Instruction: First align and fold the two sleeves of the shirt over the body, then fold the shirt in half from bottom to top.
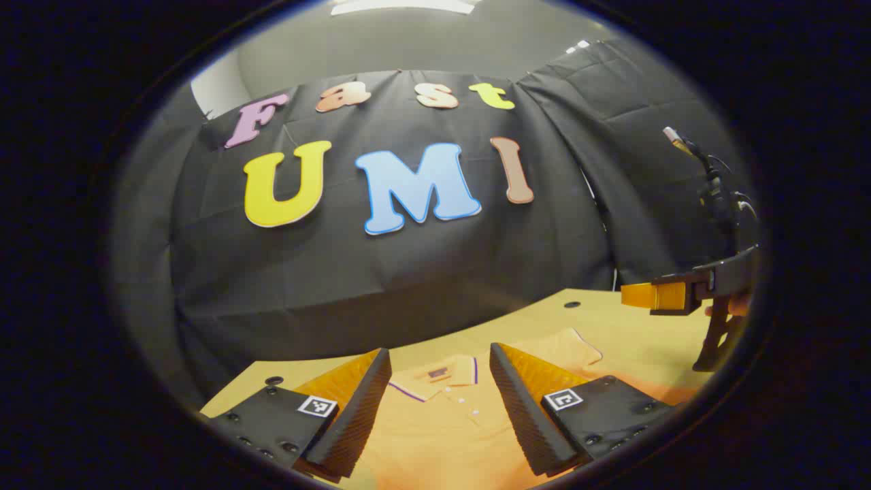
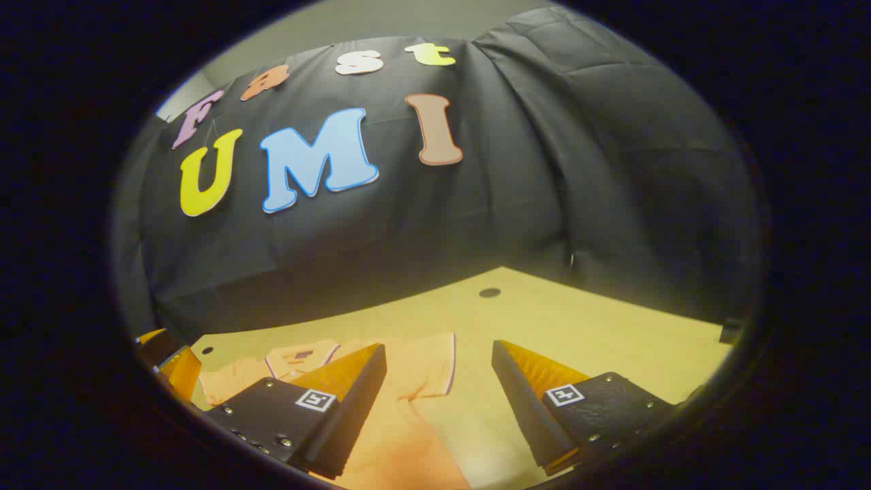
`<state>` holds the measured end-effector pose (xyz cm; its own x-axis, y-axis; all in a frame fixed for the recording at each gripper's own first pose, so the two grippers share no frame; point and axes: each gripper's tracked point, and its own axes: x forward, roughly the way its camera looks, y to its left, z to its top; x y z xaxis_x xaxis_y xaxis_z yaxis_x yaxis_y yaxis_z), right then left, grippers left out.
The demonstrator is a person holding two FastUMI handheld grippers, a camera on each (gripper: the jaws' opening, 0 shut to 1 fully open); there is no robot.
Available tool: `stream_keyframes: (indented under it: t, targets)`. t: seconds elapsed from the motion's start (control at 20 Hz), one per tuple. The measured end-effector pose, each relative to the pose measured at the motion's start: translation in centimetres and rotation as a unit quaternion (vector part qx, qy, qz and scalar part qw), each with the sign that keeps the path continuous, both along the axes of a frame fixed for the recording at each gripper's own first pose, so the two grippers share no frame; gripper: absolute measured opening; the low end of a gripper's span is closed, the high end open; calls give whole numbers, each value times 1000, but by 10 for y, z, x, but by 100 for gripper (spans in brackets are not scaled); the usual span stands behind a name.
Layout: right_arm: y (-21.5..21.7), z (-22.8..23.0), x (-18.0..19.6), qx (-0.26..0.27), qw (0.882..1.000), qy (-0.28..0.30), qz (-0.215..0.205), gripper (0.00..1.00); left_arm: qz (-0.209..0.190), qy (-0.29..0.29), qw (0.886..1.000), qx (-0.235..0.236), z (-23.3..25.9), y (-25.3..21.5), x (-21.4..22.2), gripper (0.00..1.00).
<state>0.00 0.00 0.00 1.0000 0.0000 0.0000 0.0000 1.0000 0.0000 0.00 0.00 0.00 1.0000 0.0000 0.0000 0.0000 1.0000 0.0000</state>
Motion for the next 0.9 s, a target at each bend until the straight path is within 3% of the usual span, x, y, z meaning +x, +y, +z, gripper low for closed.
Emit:
stream_keyframes:
  t: [0.25,0.3,0.45,0.6,0.65,0.7,0.8,0.85,0.9]
  targets:
    - [19,84,-23,-66,995,-57,49,96,70,-40,996,-32,89,22,-16,99]
    - [21,95,-29,-74,994,-61,58,92,79,-43,995,-44,99,23,-23,99]
    - [27,118,-43,-71,993,-60,79,96,111,-54,990,-64,128,36,-38,99]
    - [20,126,-46,-70,993,-51,76,96,133,-54,988,-49,140,44,-55,95]
    - [15,130,-46,-78,993,-58,70,92,139,-51,988,-45,140,47,-59,99]
    - [13,133,-45,-89,992,-62,67,96,146,-47,987,-45,138,49,-62,99]
    - [10,129,-44,-119,989,-64,64,96,156,-39,986,-52,135,52,-67,99]
    - [10,129,-45,-132,987,-64,64,92,161,-33,985,-53,132,54,-68,99]
    - [11,131,-45,-139,986,-65,65,96,163,-29,985,-53,131,55,-68,99]
